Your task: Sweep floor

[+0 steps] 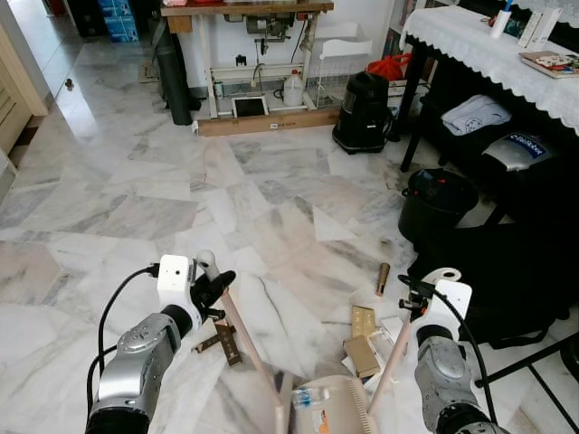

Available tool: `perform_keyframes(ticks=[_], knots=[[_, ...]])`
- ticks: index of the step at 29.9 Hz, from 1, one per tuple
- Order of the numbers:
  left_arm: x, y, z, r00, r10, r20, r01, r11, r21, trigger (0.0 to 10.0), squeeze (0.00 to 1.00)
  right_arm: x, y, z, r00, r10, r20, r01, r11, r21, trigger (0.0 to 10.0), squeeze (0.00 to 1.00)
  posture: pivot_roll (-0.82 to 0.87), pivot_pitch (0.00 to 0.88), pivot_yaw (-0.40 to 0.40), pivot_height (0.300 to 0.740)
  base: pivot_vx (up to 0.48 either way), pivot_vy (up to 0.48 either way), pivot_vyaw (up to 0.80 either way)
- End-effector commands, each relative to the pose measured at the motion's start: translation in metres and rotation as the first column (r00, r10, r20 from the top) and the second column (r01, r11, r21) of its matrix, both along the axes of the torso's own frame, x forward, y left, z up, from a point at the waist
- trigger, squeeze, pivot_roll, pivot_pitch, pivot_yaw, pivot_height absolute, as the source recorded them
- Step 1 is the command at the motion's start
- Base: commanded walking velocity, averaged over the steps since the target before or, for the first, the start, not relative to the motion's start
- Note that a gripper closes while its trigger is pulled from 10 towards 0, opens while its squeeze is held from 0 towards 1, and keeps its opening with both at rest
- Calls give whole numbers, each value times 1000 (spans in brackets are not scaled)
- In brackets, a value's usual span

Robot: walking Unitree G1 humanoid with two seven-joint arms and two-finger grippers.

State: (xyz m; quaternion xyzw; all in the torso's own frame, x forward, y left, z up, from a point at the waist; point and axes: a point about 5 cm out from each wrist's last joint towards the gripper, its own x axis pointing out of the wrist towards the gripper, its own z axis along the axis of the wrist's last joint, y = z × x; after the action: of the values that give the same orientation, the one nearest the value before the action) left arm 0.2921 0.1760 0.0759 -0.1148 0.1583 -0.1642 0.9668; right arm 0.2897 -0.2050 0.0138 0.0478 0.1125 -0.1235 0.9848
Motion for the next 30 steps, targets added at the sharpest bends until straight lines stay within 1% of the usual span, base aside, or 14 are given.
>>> perform_keyframes(ticks=[1,2,4,10,12,15,17,18,20,21,25,27,29,30], knots=[[5,-6,11,1000,-20,11,21,994,-110,10000,0,-4,6,-9,999,-3,-48,5,999,49,10000,0,14,0,-1,740,0,0,0],[5,-6,11,1000,-20,11,21,994,-110,10000,0,-4,6,-9,999,-3,-48,5,999,49,10000,0,14,0,-1,740,0,0,0],[8,-8,14,1000,-10,14,12,988,-153,10000,0,-3,7,-8,999,-2,-46,5,999,53,10000,0,14,0,0,740,0,0,0],[11,-12,17,1000,-9,19,12,985,-175,10000,0,-2,9,-7,999,0,-42,2,998,58,10000,0,14,0,1,740,0,0,0],[12,-14,18,1000,-9,20,13,979,-204,10000,0,-1,9,-7,999,0,-40,3,998,67,10000,0,13,0,0,740,0,0,0],[12,-14,20,1000,-5,24,10,977,-211,10000,0,0,9,-6,999,-6,-34,9,996,90,10000,0,13,0,0,740,0,0,0],[15,-8,25,997,21,75,-8,985,-175,10000,0,3,11,-4,1000,-5,-23,7,992,126,10000,0,12,0,1,740,0,0,0],[15,-8,25,997,21,75,-8,985,-175,10000,0,3,11,-4,1000,-5,-23,7,992,126,10000,0,12,0,1,740,0,0,0],[18,1,36,985,92,148,-69,986,-149,10000,0,6,15,-1,1000,3,-8,-2,986,164,10000,0,15,0,1,740,0,0,0],[18,1,36,985,92,148,-69,986,-149,10000,0,6,15,-1,1000,3,-8,-2,986,164,10000,0,15,0,1,740,0,0,0],[19,10,49,953,149,264,-134,988,-72,10000,0,10,20,1,1000,12,7,-13,978,210,10000,0,26,0,-1,740,0,0,0],[19,11,50,951,151,268,-137,988,-69,10000,0,10,20,1,1000,13,7,-14,977,213,10000,0,26,0,-1,740,0,0,0],[18,12,54,929,166,330,-172,985,-10,10000,0,11,22,2,1000,19,12,-21,975,222,10000,0,29,0,-1,740,0,0,0],[18,12,54,929,166,330,-172,985,-10,10000,0,11,22,2,1000,19,12,-21,975,222,10000,0,29,0,-1,740,0,0,0]])
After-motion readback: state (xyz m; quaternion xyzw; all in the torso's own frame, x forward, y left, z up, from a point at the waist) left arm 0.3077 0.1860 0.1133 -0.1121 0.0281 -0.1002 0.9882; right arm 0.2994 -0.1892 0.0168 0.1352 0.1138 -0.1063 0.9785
